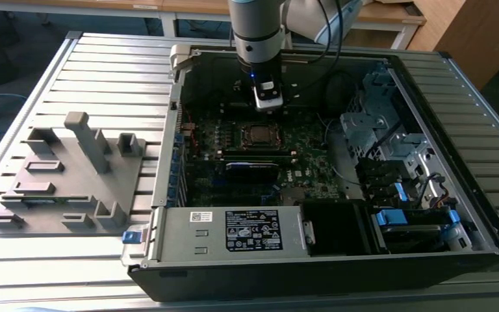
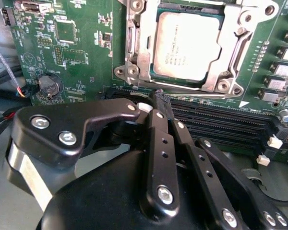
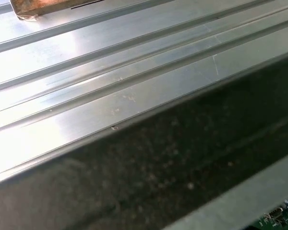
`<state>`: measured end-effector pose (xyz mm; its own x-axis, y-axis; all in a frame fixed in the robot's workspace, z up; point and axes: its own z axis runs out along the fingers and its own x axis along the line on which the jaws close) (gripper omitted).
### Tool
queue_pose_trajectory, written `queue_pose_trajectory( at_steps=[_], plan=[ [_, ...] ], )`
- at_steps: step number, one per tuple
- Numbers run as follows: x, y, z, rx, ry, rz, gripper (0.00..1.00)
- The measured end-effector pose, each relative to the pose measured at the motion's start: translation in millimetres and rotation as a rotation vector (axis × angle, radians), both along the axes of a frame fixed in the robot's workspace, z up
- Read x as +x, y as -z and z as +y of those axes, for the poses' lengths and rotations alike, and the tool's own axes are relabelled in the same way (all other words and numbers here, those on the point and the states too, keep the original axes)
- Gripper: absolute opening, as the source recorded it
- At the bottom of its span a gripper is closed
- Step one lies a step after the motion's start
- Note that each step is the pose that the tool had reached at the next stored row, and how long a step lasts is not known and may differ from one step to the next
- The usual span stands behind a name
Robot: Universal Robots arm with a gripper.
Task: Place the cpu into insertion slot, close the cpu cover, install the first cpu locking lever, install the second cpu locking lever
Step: 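Install the first cpu locking lever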
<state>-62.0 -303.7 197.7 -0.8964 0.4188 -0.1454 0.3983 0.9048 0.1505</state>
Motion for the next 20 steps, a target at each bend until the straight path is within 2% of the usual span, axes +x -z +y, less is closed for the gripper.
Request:
queue_pose_trajectory(
  at_steps=[8,12,20],
  plan=[
    [-3.4,0.3,0.5,0.0037,0.000,-0.0024,0.11],
    [-3.8,1.4,0.5,0.0071,0.000,-0.0078,0.11],
    [-4.7,1.5,0.5,0.0071,0.000,-0.0108,0.11]
  ],
)
